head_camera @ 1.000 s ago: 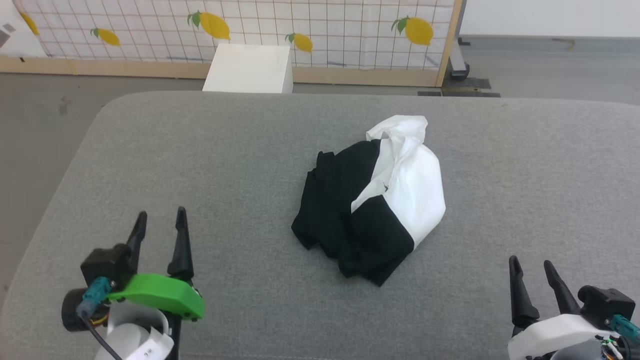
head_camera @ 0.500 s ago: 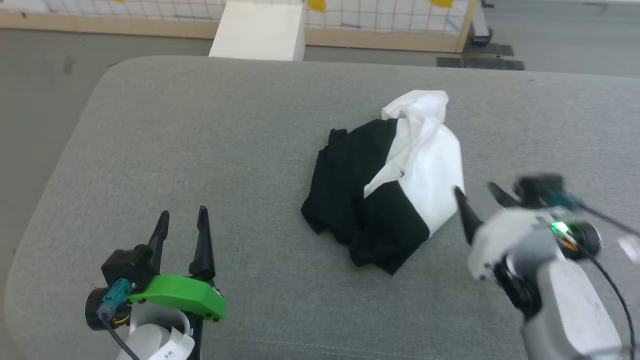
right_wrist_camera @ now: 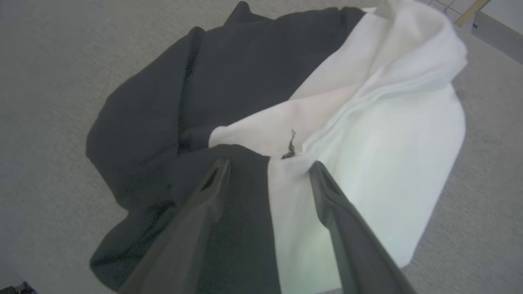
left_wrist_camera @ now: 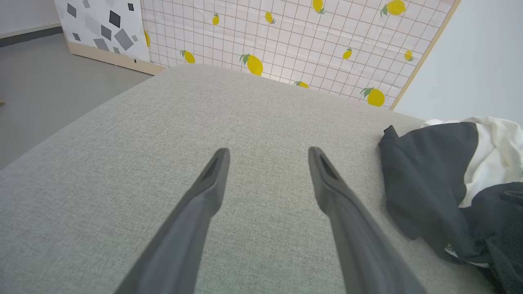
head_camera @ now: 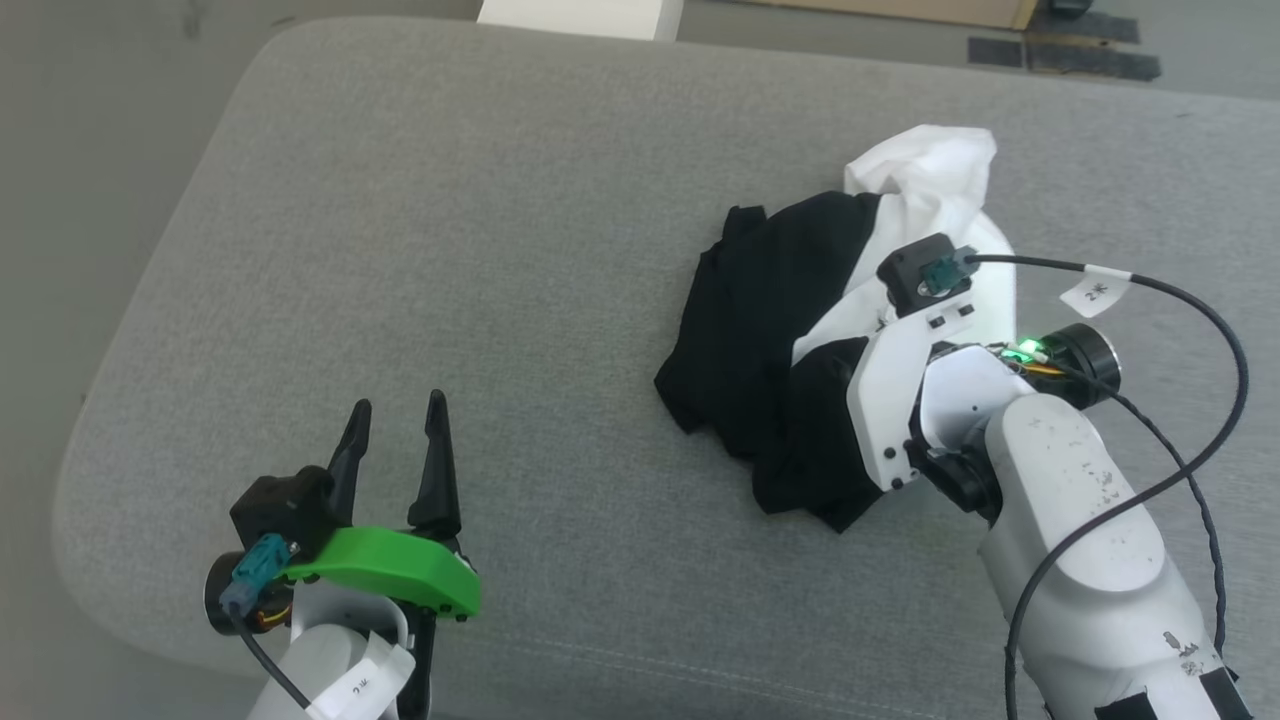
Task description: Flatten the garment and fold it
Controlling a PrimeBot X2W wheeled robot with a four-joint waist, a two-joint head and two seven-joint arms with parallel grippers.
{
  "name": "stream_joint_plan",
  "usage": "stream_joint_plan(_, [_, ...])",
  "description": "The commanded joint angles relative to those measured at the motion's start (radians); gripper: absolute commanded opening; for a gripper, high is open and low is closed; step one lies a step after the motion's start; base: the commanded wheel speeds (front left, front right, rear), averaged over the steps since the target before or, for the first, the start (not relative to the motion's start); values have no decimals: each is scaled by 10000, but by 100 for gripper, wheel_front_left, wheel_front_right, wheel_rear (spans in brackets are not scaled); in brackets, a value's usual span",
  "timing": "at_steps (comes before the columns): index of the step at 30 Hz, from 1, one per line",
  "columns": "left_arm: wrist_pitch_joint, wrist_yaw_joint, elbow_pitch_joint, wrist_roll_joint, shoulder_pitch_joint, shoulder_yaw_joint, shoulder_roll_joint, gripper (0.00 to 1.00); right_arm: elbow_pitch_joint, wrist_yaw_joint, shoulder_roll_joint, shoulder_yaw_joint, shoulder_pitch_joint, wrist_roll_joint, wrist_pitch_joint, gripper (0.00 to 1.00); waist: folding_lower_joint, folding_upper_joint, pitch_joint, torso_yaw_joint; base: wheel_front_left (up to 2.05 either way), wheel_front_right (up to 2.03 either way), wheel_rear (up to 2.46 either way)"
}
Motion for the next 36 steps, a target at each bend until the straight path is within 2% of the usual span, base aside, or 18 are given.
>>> stream_joint_plan(1, [-79, -84, 68, -40, -213, 0, -62, 100, 124, -13, -6, 67, -143, -39, 58, 100, 0, 0, 236, 215, 0, 0, 0])
stream_joint_plan(2, [-80, -99, 96, -41, -231, 6, -77, 100, 159, -13, -6, 82, -169, -51, 58, 100, 0, 0, 255, 221, 0, 0, 0])
stream_joint_plan(3, [-81, -114, 125, -42, -249, 21, -92, 100, 212, -13, -6, 97, -187, -46, 82, 69, 0, 0, 273, 220, 0, 0, 0])
stream_joint_plan(4, [-82, -128, 151, -46, -263, 40, -98, 100, 213, -13, -6, 97, -205, -46, 40, 31, 0, 0, 284, 209, 0, 0, 0])
stream_joint_plan(5, [-83, -142, 184, -43, -285, 62, -102, 100, 179, -13, -6, 99, -227, -49, -68, 4, 0, 0, 292, 189, 0, 0, 0])
stream_joint_plan(6, [-84, -157, 213, -42, -303, 76, -107, 100, 169, -13, -6, 104, -224, 1, -105, 0, 0, 0, 284, 166, 0, 0, 0])
stream_joint_plan(11, [-86, -226, 347, -26, -332, 140, -112, 100, -237, -13, -6, 131, -129, 644, -545, 0, 0, 0, 69, -110, 0, 0, 0])
stream_joint_plan(15, [-87, -300, 424, -20, -300, 92, -134, 100, -1137, -13, -6, -601, 221, 975, -946, 0, 0, 0, -157, -340, 0, 0, 0])
stream_joint_plan(19, [-87, -344, 467, -54, -234, 43, -176, 100, -2417, -13, -25, -2372, 1035, 1067, -1099, 0, 0, 0, -297, -531, 0, 0, 0])
stream_joint_plan(24, [-87, -439, 579, -97, -256, -103, -264, 100, -3516, -13, -27, -5395, 2588, 750, -792, 0, 0, 0, -291, -592, 0, 0, 0])
stream_joint_plan(28, [-58, -513, 693, -128, -306, -197, -276, 100, -3290, -13, -13, -7229, 3643, 562, -436, 0, 0, 0, -265, -569, 0, 0, 0])
stream_joint_plan(31, [-5, -556, 792, -181, -298, -227, -254, 100, -2689, -13, -10, -7636, 4037, 683, -387, 0, 0, 0, -308, -572, 0, 0, 0])
stream_joint_plan(32, [26, -570, 833, -207, -286, -231, -237, 100, -2575, -13, -10, -7539, 4055, 839, -567, 13, 0, 0, -339, -587, 0, 0, 0])
stream_joint_plan(34, [48, -573, 871, -244, -259, -216, -201, 100, -2536, -13, -9, -7267, 4008, 1125, -1068, 100, 0, 0, -378, -630, 0, 0, 0])
stream_joint_plan(36, [69, -565, 881, -260, -256, -226, -188, 100, -2725, -13, -9, -6996, 3909, 1237, -1616, 100, 0, 0, -415, -646, 0, 0, 0])
